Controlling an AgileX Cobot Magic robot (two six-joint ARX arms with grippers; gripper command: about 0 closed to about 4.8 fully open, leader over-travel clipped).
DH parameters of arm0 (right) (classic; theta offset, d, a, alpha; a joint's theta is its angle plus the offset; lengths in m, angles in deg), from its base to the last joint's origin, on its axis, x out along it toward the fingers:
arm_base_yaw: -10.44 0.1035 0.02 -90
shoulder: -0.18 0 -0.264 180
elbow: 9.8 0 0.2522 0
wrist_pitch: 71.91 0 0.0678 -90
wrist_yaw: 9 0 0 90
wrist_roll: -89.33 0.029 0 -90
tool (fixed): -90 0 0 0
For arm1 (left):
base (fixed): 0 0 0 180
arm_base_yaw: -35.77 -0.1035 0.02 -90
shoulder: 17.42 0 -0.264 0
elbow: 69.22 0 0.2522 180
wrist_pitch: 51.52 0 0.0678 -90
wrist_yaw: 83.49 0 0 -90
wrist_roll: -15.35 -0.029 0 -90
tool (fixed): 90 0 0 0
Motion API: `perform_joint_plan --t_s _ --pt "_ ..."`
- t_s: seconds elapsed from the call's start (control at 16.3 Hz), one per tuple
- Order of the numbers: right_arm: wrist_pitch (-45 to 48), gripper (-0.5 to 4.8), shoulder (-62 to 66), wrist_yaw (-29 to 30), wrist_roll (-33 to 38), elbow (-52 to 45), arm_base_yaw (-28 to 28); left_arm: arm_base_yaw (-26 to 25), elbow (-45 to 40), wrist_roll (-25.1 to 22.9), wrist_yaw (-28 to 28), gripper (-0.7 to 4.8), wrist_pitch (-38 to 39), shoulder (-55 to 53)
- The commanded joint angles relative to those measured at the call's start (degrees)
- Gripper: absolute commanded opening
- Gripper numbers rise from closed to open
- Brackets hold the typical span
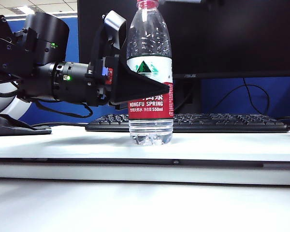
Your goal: Unscrew the cap from the plastic bottle on the table.
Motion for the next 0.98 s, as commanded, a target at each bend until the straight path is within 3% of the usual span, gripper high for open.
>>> perform_joint_plan --t_s 0.06,0.12,0.24,0.31,0.43,0.55,0.61,0.86,0.98 --pt "0.52 3.34 -2.67 -5.75 2.82 0.07 1.62 -0.02 -0.22 -0.04 -0.96 2.99 2.21 -0.33" --pt "0.50 3.48 -3.43 -9.86 3.30 0.04 3.37 -0.02 -0.22 -0.07 -1.01 2.99 2.21 -0.33" --pt "0.35 3.47 -4.24 -26.95 3.34 0.04 10.54 -0.02 -0.22 -0.20 -1.42 2.99 2.21 -0.33" --pt "0.61 3.47 -4.22 -42.73 1.66 0.04 17.27 -0.02 -0.22 -0.22 -1.42 2.99 2.21 -0.33" --pt "2.93 3.47 -3.67 -68.22 -1.16 0.04 27.65 -0.02 -0.22 -0.20 -1.40 2.99 2.23 -0.33" --pt "8.57 3.47 -1.60 -88.50 -3.58 0.04 35.95 -0.02 -0.22 -0.20 -1.42 2.99 2.21 -0.33" --pt "10.40 3.47 -0.04 -91.69 -3.72 0.04 37.38 -0.02 -0.22 -0.20 -1.38 2.99 2.21 -0.33" --pt "20.85 3.47 9.51 -92.19 -3.69 0.24 38.40 -0.02 -0.22 0.00 -1.38 2.99 2.23 -0.33" --pt "21.68 3.46 10.01 -92.19 -3.67 0.24 38.40 -0.02 -0.24 0.00 -1.38 2.99 2.25 -0.33"
